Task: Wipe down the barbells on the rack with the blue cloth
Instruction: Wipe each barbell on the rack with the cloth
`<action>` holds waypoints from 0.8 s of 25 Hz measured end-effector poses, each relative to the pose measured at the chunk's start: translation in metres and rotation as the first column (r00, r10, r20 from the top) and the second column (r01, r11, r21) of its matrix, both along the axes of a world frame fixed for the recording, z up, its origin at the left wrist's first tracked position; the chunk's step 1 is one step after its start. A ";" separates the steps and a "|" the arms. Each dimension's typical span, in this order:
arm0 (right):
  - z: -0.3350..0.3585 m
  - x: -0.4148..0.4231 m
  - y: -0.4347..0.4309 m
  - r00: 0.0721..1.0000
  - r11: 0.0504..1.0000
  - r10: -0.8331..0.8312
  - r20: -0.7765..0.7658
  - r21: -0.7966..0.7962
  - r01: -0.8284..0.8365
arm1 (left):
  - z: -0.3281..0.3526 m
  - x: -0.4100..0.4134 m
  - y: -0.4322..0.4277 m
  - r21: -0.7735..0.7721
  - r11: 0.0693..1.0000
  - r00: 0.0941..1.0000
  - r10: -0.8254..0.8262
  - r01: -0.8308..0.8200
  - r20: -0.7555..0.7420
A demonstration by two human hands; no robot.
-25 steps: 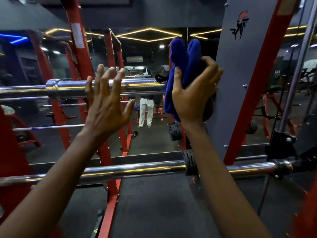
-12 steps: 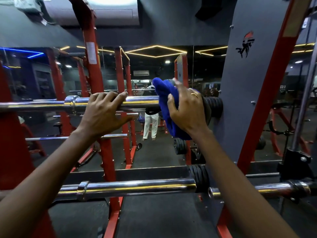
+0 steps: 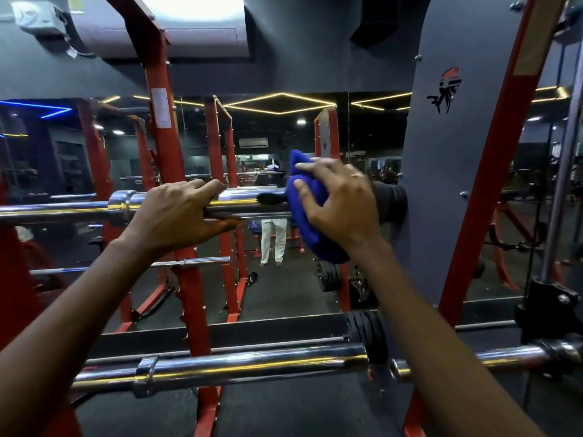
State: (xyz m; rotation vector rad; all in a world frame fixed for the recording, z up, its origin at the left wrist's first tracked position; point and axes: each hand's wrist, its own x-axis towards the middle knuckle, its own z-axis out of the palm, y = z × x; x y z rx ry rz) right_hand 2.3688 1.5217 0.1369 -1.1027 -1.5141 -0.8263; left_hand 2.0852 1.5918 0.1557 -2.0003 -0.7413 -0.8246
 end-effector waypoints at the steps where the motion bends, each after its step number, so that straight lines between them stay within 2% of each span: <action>1: -0.001 0.011 -0.001 0.996 1.000 -0.026 -0.090 0.015 0.027 | -0.001 0.000 0.000 0.003 1.000 1.000 -0.004 0.004 0.002; 3: -0.005 0.019 -0.003 0.965 0.996 -0.063 -0.256 0.040 0.076 | -0.001 0.001 -0.002 0.008 1.000 1.000 -0.014 0.014 0.011; 6: -0.009 -0.008 0.004 0.937 0.981 -0.178 -0.301 0.019 0.193 | -0.001 0.002 0.000 -0.003 1.000 0.999 -0.027 0.027 0.022; 8: -0.007 -0.037 0.011 0.954 0.980 -0.184 -0.238 0.030 0.196 | 0.001 0.001 0.002 -0.009 0.999 0.999 -0.036 0.036 0.020; 10: -0.009 -0.057 0.015 0.986 0.992 -0.111 -0.121 0.053 0.118 | 0.002 -0.001 0.006 -0.014 0.999 0.999 -0.039 0.039 -0.008; 12: -0.010 -0.054 0.012 0.999 0.996 -0.040 0.016 0.079 0.039 | 0.003 -0.005 0.007 -0.020 0.998 0.998 -0.062 0.061 -0.027; 14: -0.014 -0.027 0.013 0.999 0.990 -0.016 0.050 0.142 0.008 | 0.001 -0.007 0.007 -0.016 0.996 0.996 -0.085 0.085 -0.017; 15: -0.020 -0.013 0.014 1.000 0.980 -0.014 -0.010 0.198 0.016 | -0.001 -0.007 0.006 -0.009 0.995 0.995 -0.096 0.096 -0.002; 17: -0.034 -0.001 0.019 0.970 0.943 -0.021 -0.242 0.317 0.100 | -0.007 -0.006 0.008 0.010 0.995 0.994 -0.100 0.100 0.033; 19: -0.042 -0.014 0.023 0.855 0.909 0.079 -0.513 0.390 0.149 | -0.014 -0.005 0.012 0.045 0.994 0.993 -0.103 0.101 0.048; 20: -0.041 -0.026 0.024 0.749 0.912 0.180 -0.638 0.393 0.116 | -0.017 -0.004 0.014 0.067 0.992 0.993 -0.110 0.107 0.049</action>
